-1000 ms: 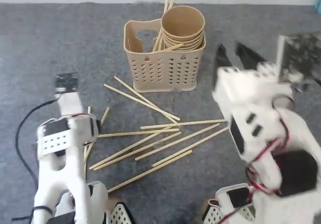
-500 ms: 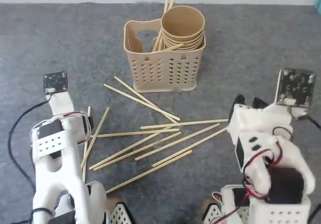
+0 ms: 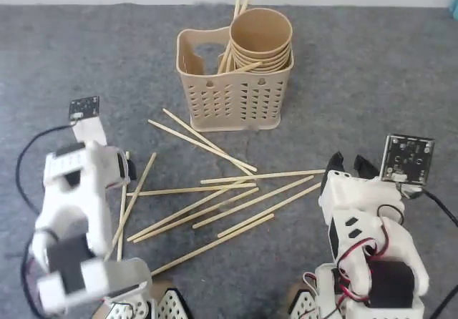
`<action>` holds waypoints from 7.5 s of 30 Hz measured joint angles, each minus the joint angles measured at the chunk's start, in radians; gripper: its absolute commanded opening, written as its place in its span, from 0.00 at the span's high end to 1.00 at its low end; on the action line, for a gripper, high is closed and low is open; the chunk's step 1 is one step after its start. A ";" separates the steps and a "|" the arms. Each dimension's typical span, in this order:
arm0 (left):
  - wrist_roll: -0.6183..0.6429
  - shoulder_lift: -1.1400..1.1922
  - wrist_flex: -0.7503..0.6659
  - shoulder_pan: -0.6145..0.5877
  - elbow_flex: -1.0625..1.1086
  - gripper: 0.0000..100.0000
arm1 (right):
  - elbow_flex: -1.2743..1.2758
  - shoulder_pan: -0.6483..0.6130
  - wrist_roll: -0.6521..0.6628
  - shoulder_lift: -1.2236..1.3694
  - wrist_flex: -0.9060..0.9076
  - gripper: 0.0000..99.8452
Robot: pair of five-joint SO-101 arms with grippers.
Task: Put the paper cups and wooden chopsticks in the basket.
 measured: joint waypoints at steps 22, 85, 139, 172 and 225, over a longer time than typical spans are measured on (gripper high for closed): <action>-0.031 0.206 0.230 0.068 -0.278 0.99 | 0.632 -0.003 0.000 0.003 -0.423 0.87; 0.330 -0.476 -1.000 0.634 -0.227 0.99 | 0.632 0.052 -0.003 0.003 -0.433 0.87; 0.388 -0.677 -0.459 0.456 -0.026 0.76 | 0.632 0.052 -0.003 0.003 -0.433 0.87; 0.652 0.358 0.068 0.180 -0.565 0.82 | 0.632 0.052 -0.003 0.003 -0.433 0.87; 0.486 0.048 0.563 -0.198 -1.125 0.99 | 0.433 -0.606 0.443 0.017 -0.195 0.87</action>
